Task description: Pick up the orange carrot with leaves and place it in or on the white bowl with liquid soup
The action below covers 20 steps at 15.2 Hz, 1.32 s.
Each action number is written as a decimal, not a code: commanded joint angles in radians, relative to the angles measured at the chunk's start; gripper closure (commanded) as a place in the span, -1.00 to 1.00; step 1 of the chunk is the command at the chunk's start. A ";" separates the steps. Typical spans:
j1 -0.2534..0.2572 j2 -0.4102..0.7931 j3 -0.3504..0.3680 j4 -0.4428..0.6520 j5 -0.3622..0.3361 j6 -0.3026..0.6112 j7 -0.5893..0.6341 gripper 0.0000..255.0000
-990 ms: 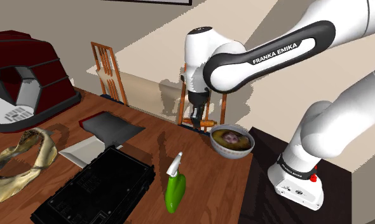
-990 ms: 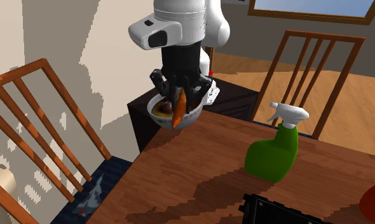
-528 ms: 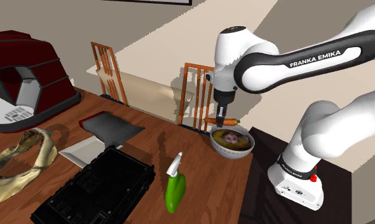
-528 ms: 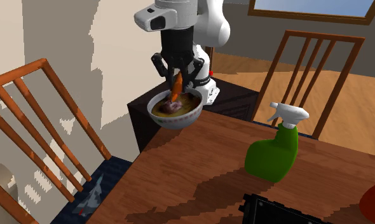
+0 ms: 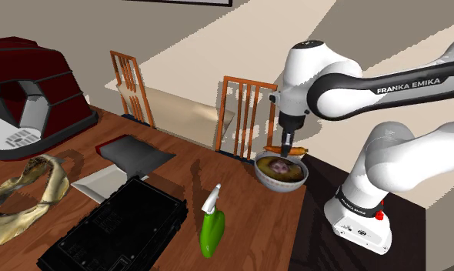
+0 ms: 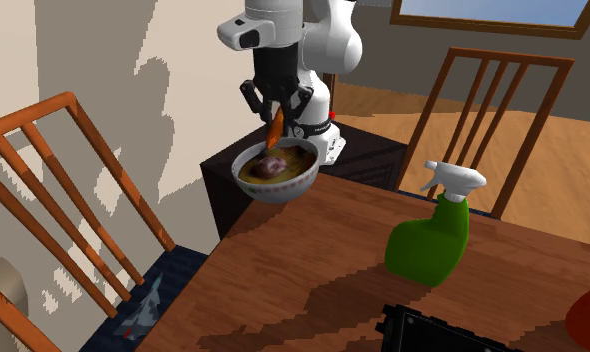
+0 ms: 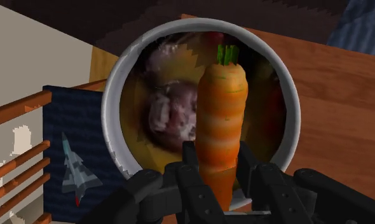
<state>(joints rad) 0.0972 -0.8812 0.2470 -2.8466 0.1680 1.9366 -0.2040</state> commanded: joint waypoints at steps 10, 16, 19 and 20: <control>0.008 0.070 0.026 -0.107 0.026 0.175 -0.001 1.00; 0.008 0.070 0.026 -0.106 0.026 0.176 -0.001 1.00; 0.008 0.070 0.026 -0.106 0.026 0.176 -0.001 -1.00; 0.008 0.070 0.026 -0.106 0.026 0.176 -0.001 -1.00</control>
<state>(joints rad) 0.1053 -0.8112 0.2733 -2.9530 0.1937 2.1122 -0.2050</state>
